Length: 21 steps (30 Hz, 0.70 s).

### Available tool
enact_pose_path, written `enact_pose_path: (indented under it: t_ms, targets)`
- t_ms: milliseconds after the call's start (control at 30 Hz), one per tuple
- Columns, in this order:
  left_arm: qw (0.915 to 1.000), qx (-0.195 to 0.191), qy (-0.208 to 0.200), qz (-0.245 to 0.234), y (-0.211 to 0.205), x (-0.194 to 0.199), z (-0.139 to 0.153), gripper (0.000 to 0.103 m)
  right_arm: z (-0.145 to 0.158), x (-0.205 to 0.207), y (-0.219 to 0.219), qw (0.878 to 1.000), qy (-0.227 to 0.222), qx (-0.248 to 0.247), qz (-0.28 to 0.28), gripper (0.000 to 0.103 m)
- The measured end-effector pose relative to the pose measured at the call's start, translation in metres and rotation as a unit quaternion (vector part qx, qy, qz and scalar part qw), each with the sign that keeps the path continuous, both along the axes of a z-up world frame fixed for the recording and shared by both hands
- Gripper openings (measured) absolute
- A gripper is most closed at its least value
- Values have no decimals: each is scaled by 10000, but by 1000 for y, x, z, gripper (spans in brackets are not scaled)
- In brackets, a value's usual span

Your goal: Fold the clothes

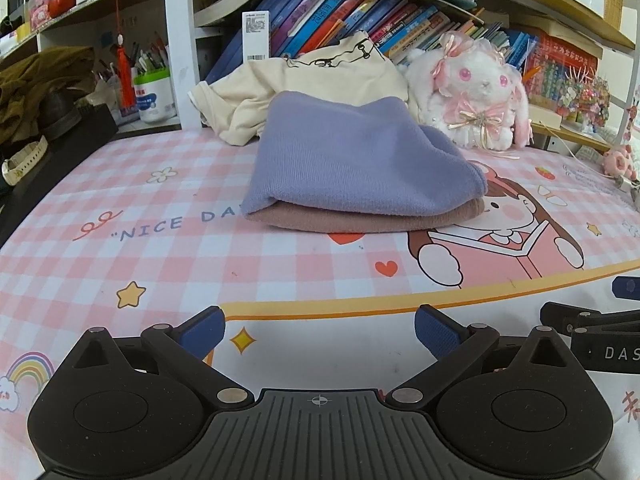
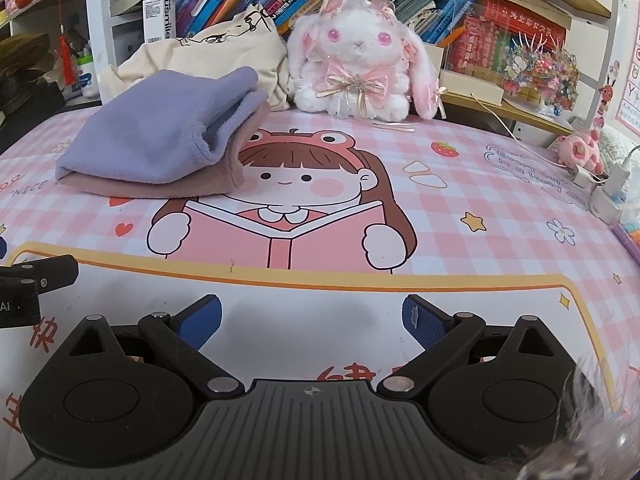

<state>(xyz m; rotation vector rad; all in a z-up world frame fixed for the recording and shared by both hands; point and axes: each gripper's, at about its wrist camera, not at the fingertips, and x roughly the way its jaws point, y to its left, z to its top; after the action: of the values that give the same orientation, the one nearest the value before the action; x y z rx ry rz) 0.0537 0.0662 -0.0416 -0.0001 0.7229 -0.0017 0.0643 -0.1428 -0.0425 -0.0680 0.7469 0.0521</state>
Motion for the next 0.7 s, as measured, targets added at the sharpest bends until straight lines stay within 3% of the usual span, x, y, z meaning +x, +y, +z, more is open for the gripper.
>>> enact_pose_path:
  t_ms: [700]
  targets:
    - [10000,50,-62,-49,-3,0,3,102,2,-2,1,10000,-9,3,-33,98]
